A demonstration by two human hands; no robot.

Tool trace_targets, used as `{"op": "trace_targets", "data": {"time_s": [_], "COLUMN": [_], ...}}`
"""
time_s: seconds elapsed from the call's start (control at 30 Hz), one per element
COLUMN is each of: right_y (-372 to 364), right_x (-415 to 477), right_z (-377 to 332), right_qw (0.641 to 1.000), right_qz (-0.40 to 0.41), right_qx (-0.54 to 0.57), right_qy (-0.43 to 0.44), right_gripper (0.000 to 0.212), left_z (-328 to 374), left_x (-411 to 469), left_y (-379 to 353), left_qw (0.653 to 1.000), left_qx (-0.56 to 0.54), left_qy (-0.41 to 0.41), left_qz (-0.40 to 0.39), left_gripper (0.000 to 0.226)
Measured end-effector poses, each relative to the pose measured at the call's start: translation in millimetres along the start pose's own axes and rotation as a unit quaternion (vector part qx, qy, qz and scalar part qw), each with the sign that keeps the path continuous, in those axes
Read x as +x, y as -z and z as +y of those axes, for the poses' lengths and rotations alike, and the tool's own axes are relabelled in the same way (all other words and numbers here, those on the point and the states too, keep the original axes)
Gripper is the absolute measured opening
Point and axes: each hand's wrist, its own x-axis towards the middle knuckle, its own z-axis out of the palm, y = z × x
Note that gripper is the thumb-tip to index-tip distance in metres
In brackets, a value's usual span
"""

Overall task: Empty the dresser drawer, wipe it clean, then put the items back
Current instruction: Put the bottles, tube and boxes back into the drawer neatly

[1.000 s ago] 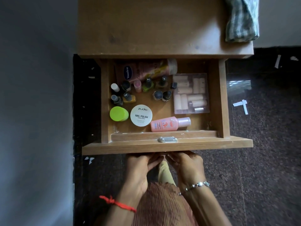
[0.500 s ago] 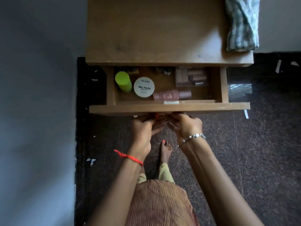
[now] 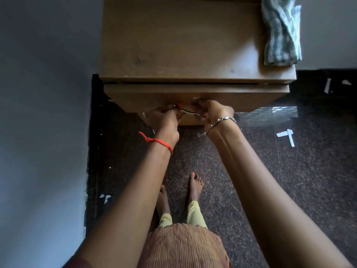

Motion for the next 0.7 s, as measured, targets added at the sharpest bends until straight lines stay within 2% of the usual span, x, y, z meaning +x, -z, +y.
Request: {"op": "trace_targets", "data": {"time_s": [0.37, 0.7], "right_y": [-9, -9], "right_x": [18, 28], "right_z": [-9, -12], "right_qw": [0.999, 0.998], "right_qz": [-0.027, -0.05], "right_qx": [0.035, 0.009], "right_qy": [-0.016, -0.023], "right_gripper": [0.021, 0.014], "left_z": [-2, -2], "left_x": [32, 38], "left_y": [-17, -20], "left_qw": [0.999, 1.0], "left_qx": [-0.039, -0.012], "left_qy": [0.018, 0.006], "left_qz": [-0.003, -0.007], "left_gripper": [0.034, 0.033]}}
